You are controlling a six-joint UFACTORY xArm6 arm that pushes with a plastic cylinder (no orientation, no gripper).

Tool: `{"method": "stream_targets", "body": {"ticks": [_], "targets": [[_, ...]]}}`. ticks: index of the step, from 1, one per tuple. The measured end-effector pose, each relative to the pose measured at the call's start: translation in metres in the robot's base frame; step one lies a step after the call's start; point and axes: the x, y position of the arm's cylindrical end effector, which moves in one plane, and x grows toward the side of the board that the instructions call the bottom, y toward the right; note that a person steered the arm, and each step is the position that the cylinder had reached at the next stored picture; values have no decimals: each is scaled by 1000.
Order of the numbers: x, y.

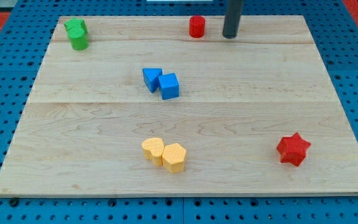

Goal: Move the arm to the bottom right of the cube

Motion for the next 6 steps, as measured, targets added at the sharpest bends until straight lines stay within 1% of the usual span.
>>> {"method": "stream_targets", "body": {"ticks": [1,2,3,4,5,6], "targets": [[-2,-58],[38,-13],[145,24],[205,15],[216,-8],[218,-37]]}}
